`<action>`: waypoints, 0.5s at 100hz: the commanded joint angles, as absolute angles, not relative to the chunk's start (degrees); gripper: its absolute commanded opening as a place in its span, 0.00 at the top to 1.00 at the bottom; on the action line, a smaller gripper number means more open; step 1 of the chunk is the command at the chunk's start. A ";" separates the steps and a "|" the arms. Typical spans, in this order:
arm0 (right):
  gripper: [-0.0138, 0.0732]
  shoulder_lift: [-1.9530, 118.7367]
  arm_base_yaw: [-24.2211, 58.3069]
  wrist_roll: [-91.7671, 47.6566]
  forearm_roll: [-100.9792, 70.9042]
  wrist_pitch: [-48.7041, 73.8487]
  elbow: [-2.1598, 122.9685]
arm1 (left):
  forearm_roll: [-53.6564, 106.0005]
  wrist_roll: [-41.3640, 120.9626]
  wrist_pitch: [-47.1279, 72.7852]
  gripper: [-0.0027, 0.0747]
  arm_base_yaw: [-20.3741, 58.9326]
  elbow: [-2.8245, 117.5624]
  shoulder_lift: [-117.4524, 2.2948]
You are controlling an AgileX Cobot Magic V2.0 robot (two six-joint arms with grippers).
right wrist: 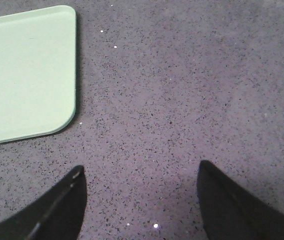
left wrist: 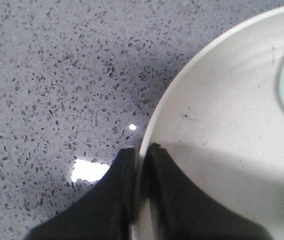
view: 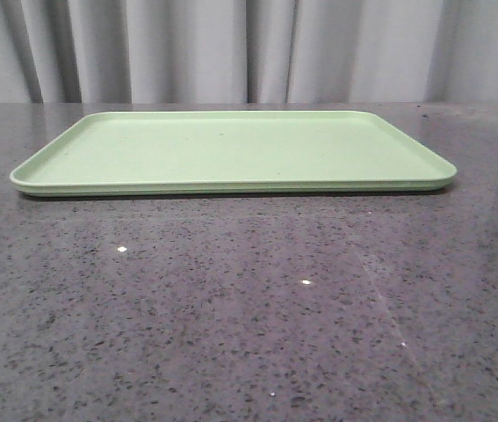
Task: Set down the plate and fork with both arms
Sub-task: 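Carry the plate with the left gripper over the green tray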
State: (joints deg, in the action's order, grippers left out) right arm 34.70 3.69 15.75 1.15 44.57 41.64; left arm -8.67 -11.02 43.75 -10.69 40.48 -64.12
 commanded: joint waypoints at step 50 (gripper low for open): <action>0.28 35.10 3.28 15.18 1.44 41.33 43.39 | -5.29 -10.62 44.28 0.99 -10.78 41.72 -51.23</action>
State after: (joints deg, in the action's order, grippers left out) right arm 34.70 3.69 15.75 1.15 44.70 41.64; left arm -5.89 -11.01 46.14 -10.69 40.37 -54.05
